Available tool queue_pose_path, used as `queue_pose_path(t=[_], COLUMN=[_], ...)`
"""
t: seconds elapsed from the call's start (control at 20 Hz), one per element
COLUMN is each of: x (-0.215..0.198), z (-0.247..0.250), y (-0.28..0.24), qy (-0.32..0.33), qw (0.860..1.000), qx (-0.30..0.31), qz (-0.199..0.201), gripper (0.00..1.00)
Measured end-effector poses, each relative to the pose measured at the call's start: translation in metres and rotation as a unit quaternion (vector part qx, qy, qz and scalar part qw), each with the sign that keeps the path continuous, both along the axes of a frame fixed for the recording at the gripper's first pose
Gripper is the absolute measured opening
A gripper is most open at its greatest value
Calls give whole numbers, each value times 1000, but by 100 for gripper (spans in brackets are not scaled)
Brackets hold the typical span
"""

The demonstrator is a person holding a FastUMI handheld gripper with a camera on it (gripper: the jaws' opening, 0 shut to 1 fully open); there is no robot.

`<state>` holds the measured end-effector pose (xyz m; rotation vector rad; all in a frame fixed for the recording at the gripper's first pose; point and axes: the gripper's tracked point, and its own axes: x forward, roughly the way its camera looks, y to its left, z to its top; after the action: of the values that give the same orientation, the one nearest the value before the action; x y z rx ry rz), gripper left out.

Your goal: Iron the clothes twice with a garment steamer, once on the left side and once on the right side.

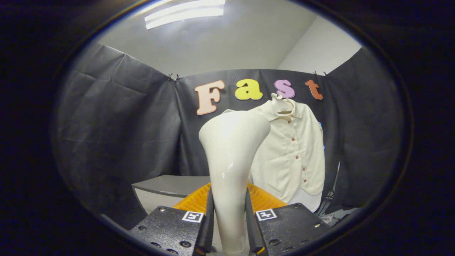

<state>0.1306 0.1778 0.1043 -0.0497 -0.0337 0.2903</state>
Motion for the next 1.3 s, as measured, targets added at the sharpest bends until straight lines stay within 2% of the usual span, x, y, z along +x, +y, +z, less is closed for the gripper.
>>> queue_pose_path(t=[0.35, 0.8, 1.1, 1.3], x=[-30, -22, -20, -13], z=[18, 11, -9, -19], y=[22, -13, -20, -40], qy=[-5, -1, 8, 19], qw=[1000, 999, 999, 997], qx=[-9, -12, -5, 11], qz=[25, -35, -46, -68], gripper=[39, 40, 40, 40])
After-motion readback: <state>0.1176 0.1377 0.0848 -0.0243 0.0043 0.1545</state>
